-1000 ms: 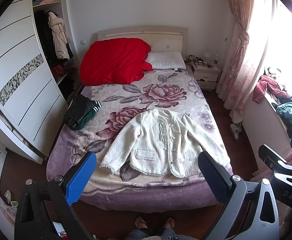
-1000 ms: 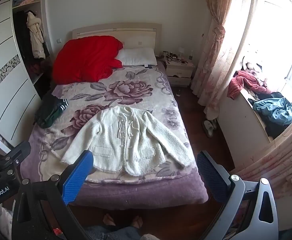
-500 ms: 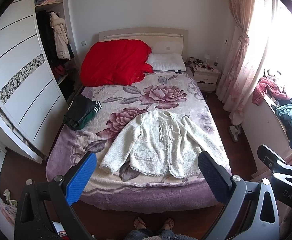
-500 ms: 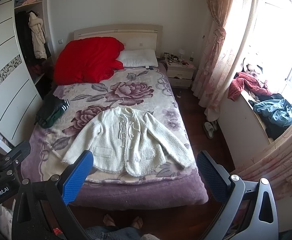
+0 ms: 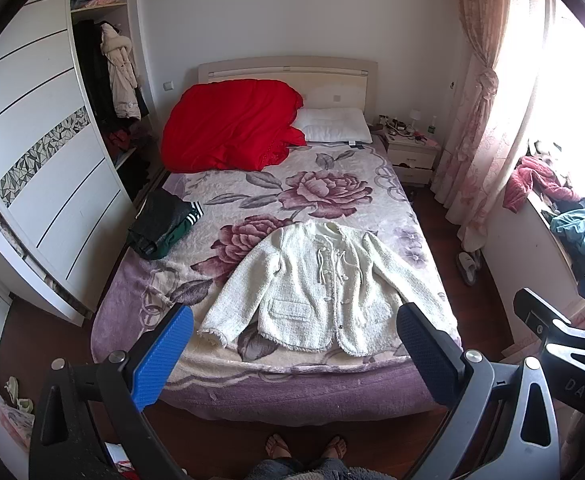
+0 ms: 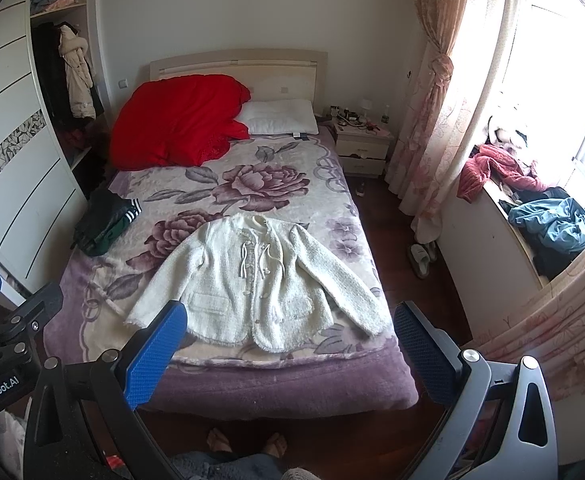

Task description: Fold large clothes

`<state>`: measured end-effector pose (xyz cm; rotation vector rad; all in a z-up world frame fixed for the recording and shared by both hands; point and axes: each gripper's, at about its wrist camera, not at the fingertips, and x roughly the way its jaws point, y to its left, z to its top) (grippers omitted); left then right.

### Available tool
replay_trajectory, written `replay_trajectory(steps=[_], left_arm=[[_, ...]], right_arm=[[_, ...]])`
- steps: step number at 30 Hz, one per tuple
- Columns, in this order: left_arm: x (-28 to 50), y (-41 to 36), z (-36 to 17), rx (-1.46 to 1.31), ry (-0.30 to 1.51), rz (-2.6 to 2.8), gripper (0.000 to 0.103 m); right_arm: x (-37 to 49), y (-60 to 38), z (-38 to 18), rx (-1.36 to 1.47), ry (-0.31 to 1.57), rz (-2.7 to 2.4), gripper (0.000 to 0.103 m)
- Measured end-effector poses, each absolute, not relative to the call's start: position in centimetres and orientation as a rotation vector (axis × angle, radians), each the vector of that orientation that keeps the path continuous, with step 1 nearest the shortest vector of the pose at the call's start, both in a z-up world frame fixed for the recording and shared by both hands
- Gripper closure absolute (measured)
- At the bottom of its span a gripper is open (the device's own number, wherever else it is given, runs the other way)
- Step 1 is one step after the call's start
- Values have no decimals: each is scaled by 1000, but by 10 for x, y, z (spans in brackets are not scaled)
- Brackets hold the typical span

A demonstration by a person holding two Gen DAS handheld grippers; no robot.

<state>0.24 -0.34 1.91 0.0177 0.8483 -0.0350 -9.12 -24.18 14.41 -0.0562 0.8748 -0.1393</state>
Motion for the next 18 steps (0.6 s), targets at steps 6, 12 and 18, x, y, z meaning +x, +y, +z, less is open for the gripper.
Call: replay_trajectory(steps=[6, 12, 18], left_arm=[[1, -3, 19, 17, 847, -35, 0], [1, -5, 21, 17, 845, -35, 0], [1, -6, 22, 18, 844, -35, 0]], right_arm=[[-86, -239, 148, -54, 874, -139, 0], [-87, -240, 148, -54, 872, -137, 0], [-87, -240, 149, -54, 870, -135, 0]])
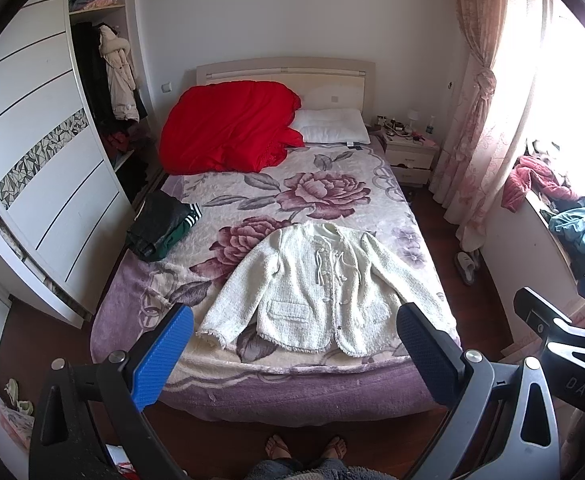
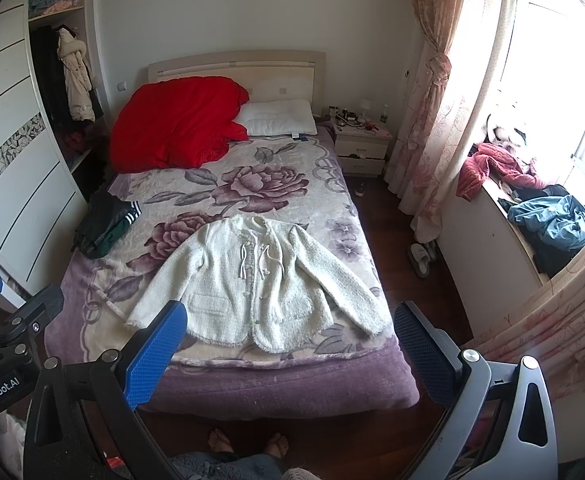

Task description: Fold large clothes

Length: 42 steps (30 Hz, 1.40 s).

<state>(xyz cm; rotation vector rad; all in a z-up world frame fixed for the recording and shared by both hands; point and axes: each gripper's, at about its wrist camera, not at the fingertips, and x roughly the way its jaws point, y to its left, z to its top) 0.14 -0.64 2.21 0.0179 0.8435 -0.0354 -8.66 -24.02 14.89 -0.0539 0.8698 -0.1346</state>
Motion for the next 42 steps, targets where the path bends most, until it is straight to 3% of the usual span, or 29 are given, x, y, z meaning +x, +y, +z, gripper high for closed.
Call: replay_trajectory(steps=[30, 36, 42], left_arm=[[24, -20, 26, 33, 825, -25, 0], [59, -9, -9, 88, 758, 18, 0], [108, -10, -72, 117, 802, -1, 0]], right_arm=[[-74, -214, 176, -34, 876, -143, 0], [-49, -234, 139, 40, 886, -215, 0], [-17, -297, 52, 177, 972, -426, 0]])
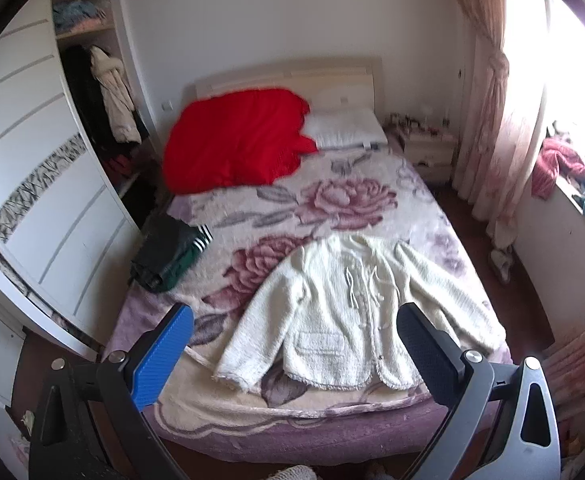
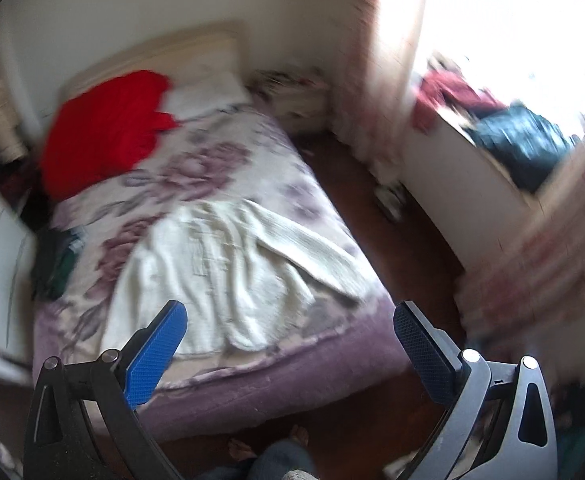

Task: Fold large clothes
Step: 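Grasp one sleeve of the cream cardigan with the right gripper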

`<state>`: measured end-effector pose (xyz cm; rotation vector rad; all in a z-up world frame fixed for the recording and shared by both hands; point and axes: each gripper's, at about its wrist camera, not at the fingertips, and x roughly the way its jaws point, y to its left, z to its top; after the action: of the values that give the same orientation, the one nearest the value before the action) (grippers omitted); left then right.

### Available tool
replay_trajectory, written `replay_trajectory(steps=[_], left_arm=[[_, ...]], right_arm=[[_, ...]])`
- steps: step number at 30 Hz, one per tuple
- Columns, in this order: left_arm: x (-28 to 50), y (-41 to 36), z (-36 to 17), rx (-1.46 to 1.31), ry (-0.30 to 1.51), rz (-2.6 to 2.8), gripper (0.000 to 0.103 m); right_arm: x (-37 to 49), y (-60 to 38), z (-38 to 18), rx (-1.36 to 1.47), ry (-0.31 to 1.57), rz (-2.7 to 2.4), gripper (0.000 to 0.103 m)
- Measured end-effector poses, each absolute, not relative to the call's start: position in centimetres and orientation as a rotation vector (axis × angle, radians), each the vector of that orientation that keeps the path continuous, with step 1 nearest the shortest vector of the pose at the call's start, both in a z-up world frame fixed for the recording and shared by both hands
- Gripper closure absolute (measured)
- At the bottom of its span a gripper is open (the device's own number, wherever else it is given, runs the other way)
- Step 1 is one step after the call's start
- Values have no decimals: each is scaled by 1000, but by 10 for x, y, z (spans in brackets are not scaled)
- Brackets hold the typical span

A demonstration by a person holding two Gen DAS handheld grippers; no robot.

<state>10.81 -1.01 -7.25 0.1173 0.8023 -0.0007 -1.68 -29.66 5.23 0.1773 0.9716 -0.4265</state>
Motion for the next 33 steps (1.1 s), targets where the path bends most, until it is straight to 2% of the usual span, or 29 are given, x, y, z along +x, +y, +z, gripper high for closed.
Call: replay_trajectory(steps=[6, 10, 20, 24, 30, 31, 32, 33], left_arm=[[163, -32, -150, 151, 881, 34, 0], [203, -49, -209, 191, 970, 106, 0], [289, -85, -370, 233, 1167, 272, 0], [309, -91, -428, 228, 1241, 326, 0], [332, -115, -483, 233, 1272, 321, 0], [335, -120, -488, 234, 1273, 312, 0], [338, -126, -493, 238, 1272, 301, 0], [341, -132, -497, 243, 1269, 286, 0]], right_arm=[[-5, -412, -52, 419, 1070, -574, 1], [9, -495, -148, 618, 1124, -605, 33], [80, -653, -436, 1023, 1254, -657, 33], [104, -678, -515, 1078, 1261, -689, 33], [134, -694, -589, 1247, 1197, -666, 33], [141, -692, -589, 1228, 1189, -651, 41], [152, -689, -587, 1173, 1185, -641, 61], [163, -684, -583, 1101, 1180, -634, 75]])
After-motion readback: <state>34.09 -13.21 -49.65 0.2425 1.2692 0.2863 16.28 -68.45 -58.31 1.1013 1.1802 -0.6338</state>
